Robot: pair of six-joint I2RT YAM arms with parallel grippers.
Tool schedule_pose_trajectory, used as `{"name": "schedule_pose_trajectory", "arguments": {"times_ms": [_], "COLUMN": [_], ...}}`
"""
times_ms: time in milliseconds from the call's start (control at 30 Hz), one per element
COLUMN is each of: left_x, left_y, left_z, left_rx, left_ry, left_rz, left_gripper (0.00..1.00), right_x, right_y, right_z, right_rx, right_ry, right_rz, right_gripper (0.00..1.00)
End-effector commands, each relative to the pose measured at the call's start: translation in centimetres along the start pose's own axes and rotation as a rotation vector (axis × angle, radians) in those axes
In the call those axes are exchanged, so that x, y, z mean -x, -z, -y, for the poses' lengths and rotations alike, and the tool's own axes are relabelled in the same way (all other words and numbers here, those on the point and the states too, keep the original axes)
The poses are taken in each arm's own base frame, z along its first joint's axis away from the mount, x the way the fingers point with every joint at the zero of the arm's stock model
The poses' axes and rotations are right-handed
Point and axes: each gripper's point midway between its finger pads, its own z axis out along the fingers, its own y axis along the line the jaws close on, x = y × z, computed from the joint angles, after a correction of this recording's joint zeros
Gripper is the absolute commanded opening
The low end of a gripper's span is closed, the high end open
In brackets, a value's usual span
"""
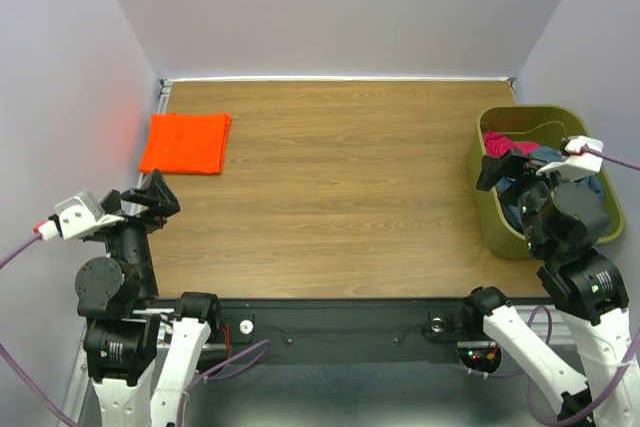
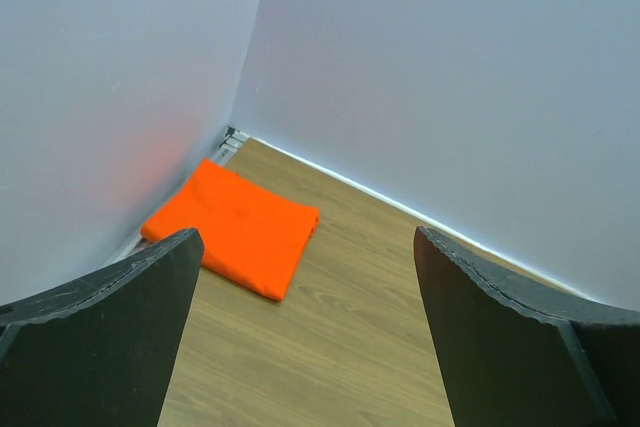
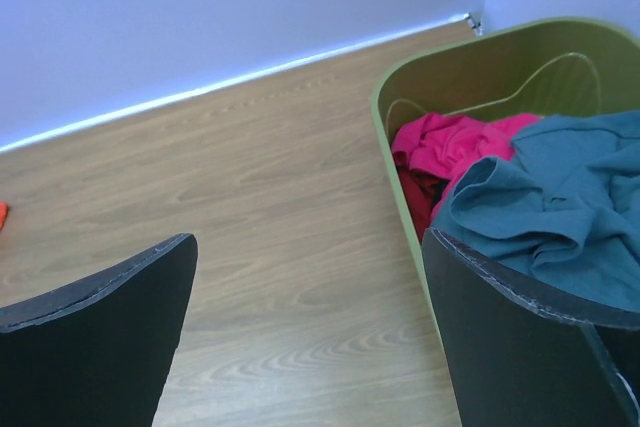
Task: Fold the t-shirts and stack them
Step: Neatly place the folded tshirt to the corner
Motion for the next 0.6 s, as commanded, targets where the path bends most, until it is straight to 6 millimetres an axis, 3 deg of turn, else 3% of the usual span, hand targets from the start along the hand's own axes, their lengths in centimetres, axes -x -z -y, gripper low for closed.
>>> {"name": "schedule_pose_trajectory", "arguments": {"times_ms": [0, 567], "left_x": [1.1, 2.8], "left_y": [1.2, 2.9], "left_z": [-1.3, -2.8], "left_rx": [0.039, 0.077], "left_ry": [0.025, 0.141], "left_rz": [0.078, 0.202], "left_gripper": [0.99, 0.99], "right_x": [1.6, 3.0], "right_y": [0.0, 1.1], "right_z": [0.6, 0.2], "right_rx": [-0.036, 0.028], "right_ry": [-0.052, -0.049], "right_rz": [0.097, 0.159], "right_gripper": [1.00, 1.00]}}
